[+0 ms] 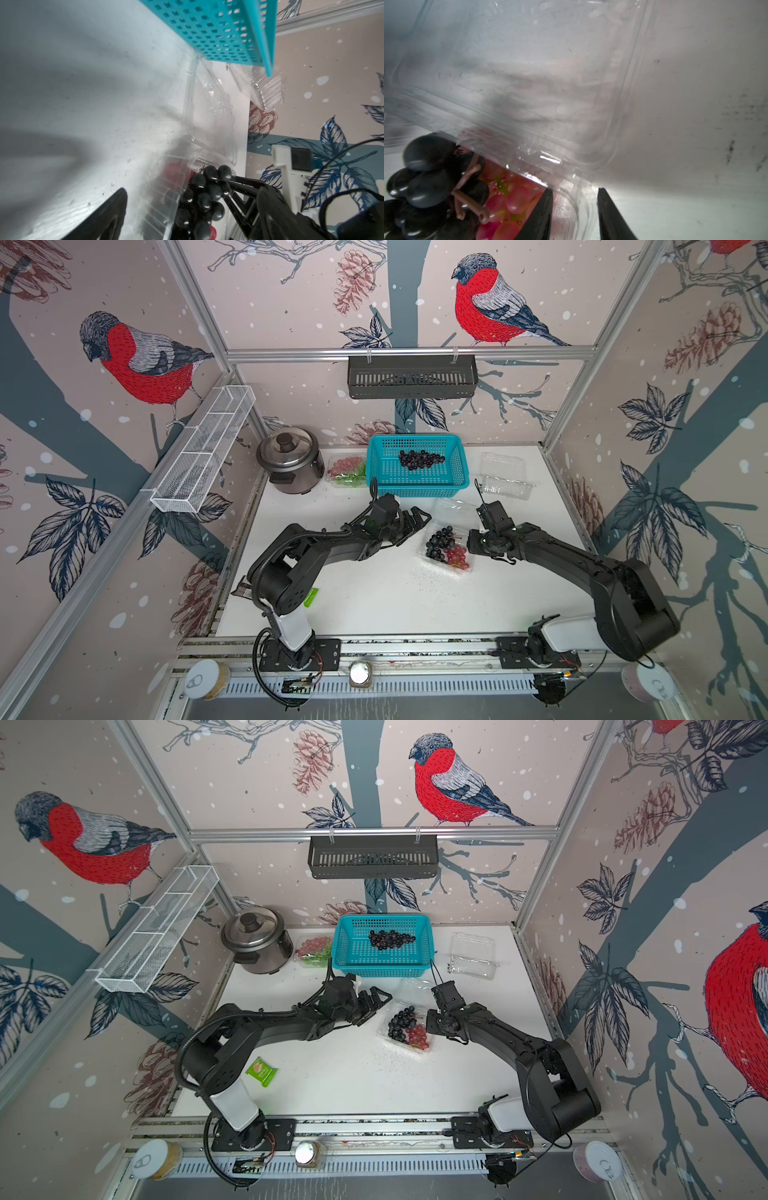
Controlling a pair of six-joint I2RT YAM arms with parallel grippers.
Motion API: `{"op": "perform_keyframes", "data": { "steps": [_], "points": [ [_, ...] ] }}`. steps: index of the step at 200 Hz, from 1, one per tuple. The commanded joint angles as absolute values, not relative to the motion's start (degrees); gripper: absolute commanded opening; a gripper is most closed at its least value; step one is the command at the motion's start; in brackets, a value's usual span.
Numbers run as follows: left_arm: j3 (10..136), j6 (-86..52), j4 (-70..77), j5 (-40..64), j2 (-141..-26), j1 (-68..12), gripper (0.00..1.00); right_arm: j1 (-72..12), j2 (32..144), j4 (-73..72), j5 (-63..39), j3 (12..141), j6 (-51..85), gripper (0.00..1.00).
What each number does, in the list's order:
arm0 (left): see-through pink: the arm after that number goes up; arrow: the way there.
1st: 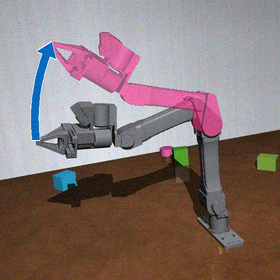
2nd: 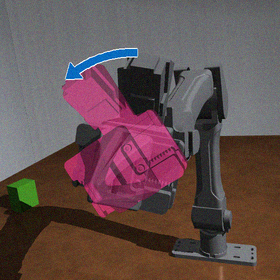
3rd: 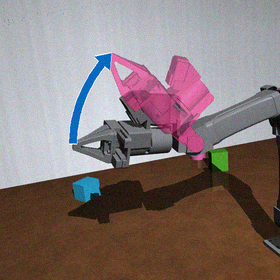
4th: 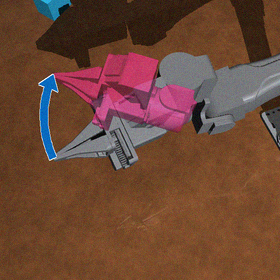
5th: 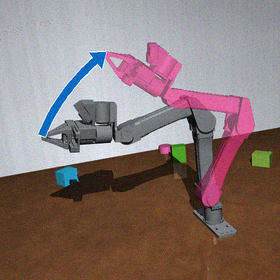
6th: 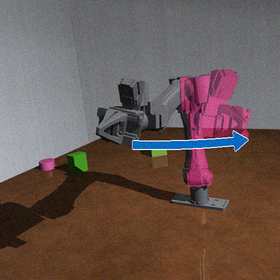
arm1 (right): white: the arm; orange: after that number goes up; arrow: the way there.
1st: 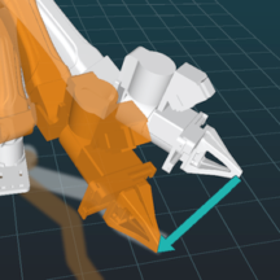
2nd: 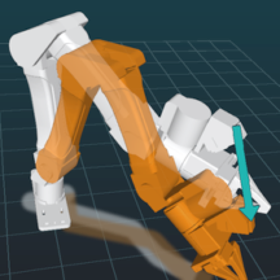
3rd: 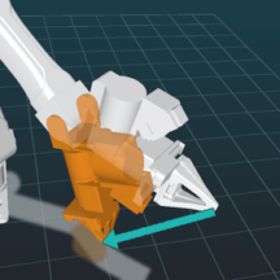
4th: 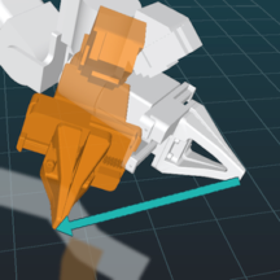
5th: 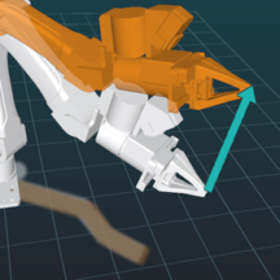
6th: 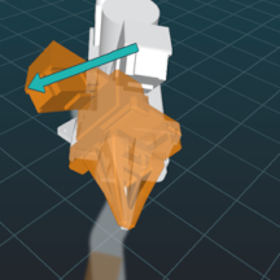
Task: Pack grapes into containers
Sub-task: Adjust the packing box at the center of the board.
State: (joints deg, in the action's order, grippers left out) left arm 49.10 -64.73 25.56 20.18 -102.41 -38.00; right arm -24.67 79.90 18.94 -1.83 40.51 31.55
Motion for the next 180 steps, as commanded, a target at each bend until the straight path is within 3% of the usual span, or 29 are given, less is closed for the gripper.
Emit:
{"op": "perform_keyframes", "data": {
  "steps": [1, 38, 97, 180],
  "points": [
    [51.62, -64.08, 29.06, 23.29, -104.93, -38.01, 0.97, -24.37, 78.83, 15.78, -2.65, 39.1, 30.63, 0.32],
    [56.29, -63.28, 30.16, 25.02, -110.09, -38.04, 0.97, -25.62, 79.62, 16.14, 2.22, 39.23, 26.09, 0.2],
    [58.91, -64.59, 35.91, 28.03, -115.22, -38.06, 0.97, -26.54, 80.42, 16.57, 5.63, 40.51, 25.0, 0.16],
    [50.04, -65.01, 41.92, 27.33, -107.76, -37.31, 0.97, -33.88, 85.62, 17.37, 8.99, 45.08, 22.78, 0.13]
  ]
}}
